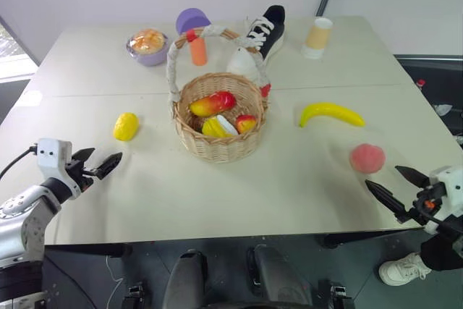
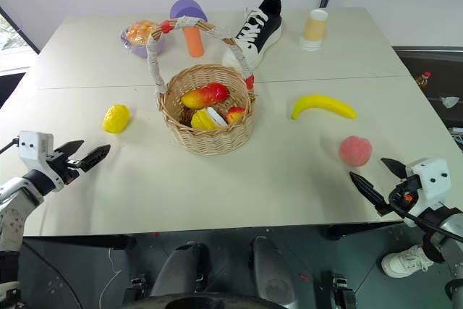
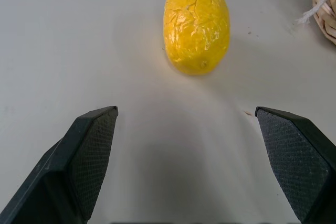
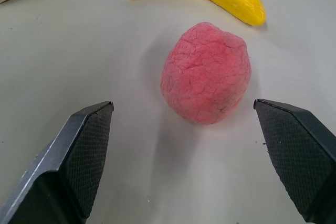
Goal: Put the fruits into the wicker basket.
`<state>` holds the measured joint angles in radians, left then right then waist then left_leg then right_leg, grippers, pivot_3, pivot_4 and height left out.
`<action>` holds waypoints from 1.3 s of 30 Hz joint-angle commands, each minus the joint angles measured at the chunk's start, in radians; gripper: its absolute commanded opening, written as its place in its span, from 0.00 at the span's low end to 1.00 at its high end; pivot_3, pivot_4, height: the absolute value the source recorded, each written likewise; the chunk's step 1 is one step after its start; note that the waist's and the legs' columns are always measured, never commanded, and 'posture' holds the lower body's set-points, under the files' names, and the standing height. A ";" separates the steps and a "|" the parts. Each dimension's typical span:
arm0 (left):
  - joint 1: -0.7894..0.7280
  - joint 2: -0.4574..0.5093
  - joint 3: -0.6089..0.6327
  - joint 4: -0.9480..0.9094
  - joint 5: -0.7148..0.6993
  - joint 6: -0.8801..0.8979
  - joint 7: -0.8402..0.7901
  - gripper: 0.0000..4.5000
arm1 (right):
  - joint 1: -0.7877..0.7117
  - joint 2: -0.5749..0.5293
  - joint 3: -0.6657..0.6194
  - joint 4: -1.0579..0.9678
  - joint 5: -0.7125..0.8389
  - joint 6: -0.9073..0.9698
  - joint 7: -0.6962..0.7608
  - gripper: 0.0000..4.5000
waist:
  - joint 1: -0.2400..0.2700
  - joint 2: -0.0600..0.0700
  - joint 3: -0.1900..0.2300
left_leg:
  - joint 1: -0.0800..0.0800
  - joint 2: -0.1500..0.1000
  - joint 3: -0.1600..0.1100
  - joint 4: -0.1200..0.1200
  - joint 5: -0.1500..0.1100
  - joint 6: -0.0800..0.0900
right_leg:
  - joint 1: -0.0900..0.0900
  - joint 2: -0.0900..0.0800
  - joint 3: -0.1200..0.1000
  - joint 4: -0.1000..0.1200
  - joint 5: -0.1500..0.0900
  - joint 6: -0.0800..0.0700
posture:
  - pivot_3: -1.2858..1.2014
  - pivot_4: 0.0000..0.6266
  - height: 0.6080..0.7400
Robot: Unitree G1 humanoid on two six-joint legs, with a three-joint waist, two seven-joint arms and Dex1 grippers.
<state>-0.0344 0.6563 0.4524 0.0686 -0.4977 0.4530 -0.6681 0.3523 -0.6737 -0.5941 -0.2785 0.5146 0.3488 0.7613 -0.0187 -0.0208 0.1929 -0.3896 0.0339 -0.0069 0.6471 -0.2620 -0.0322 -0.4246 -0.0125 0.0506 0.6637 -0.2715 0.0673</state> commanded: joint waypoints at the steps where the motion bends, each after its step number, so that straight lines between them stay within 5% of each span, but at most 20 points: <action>1: 0.006 0.000 0.014 -0.032 -0.002 -0.014 0.004 1.00 | 0.001 0.008 -0.009 -0.018 0.000 -0.021 -0.001 0.99 | 0.000 0.000 0.000 | 0.000 0.000 0.000 0.000 0.000 0.000 | 0.000 0.000 0.000 0.000 0.000 0.000 | 0.52 0.24 1.00; 15: -0.097 -0.016 0.004 -0.083 -0.038 0.056 0.089 1.00 | -0.177 -0.061 0.008 -0.157 0.135 0.094 -0.031 0.99 | -0.001 -0.001 0.000 | 0.000 0.000 0.000 0.001 0.000 0.000 | 0.000 0.000 0.000 0.001 0.000 0.000 | 0.52 0.24 1.00; 22: -0.249 0.003 -0.098 -0.060 0.062 0.125 0.187 1.00 | -0.340 -0.113 0.247 -0.402 0.217 0.213 -0.035 0.99 | -0.002 -0.002 0.000 | 0.000 0.000 -0.001 0.001 0.000 0.000 | 0.000 0.001 0.000 0.001 0.000 0.000 | 0.52 0.24 1.00; 30: -0.427 0.032 -0.234 0.018 0.151 0.282 0.230 1.00 | -0.606 -0.010 0.559 -0.413 0.130 0.219 -0.089 0.99 | 0.000 -0.002 0.000 | -0.001 -0.001 -0.002 0.002 0.000 0.000 | 0.000 0.001 -0.001 0.001 0.001 0.001 | 0.52 0.24 1.00; 39: -0.524 0.040 -0.290 0.134 0.205 0.397 0.233 1.00 | -0.661 0.044 0.678 -0.369 0.028 0.162 -0.071 0.99 | -0.001 -0.002 0.000 | -0.001 -0.001 -0.002 0.002 0.000 0.000 | 0.000 0.000 -0.001 0.002 0.001 0.001 | 0.52 0.24 1.00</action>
<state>-0.5355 0.6764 0.1674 0.1981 -0.3041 0.8348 -0.4328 -0.2921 -0.6397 0.0781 -0.6393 0.5579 0.5406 0.6853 -0.0194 -0.0232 0.1925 -0.3909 0.0329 -0.0092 0.6489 -0.2620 -0.0320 -0.4251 -0.0128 0.0491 0.6654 -0.2705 0.0684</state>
